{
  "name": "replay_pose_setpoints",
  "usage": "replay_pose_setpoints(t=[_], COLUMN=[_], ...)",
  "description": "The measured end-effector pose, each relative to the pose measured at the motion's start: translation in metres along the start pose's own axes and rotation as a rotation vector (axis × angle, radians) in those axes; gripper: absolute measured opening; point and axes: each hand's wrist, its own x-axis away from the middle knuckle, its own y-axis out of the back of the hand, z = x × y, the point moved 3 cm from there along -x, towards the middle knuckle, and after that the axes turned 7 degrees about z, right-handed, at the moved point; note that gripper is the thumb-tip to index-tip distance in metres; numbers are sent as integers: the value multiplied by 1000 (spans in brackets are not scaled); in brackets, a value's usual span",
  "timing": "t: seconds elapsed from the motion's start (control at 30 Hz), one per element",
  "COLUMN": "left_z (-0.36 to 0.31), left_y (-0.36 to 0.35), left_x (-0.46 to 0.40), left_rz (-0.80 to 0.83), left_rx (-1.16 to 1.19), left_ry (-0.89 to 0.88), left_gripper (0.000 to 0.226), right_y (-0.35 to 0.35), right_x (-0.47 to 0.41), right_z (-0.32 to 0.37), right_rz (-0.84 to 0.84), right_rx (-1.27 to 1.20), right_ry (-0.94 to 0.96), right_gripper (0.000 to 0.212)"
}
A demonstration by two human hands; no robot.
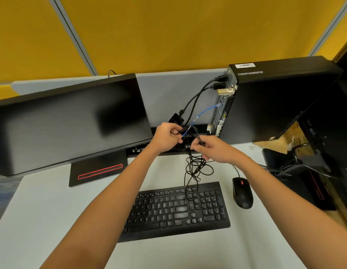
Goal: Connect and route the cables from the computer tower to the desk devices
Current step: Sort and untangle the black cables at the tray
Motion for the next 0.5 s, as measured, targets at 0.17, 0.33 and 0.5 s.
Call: replay_pose_setpoints(t=[0.17, 0.33, 0.5], left_z=[34, 35, 27], left_y=[23, 9, 11], left_x=[-4, 0, 2], left_rz=[-120, -96, -98], left_rx=[-369, 20, 613], left_ry=[138, 158, 251], left_gripper=[26, 19, 25], right_y=[23, 21, 13], right_x=[17, 9, 11], right_z=[-25, -48, -64], right_rz=[-190, -483, -668], right_rx=[-207, -280, -469], right_ry=[-9, -30, -183], right_gripper=[22, 30, 29])
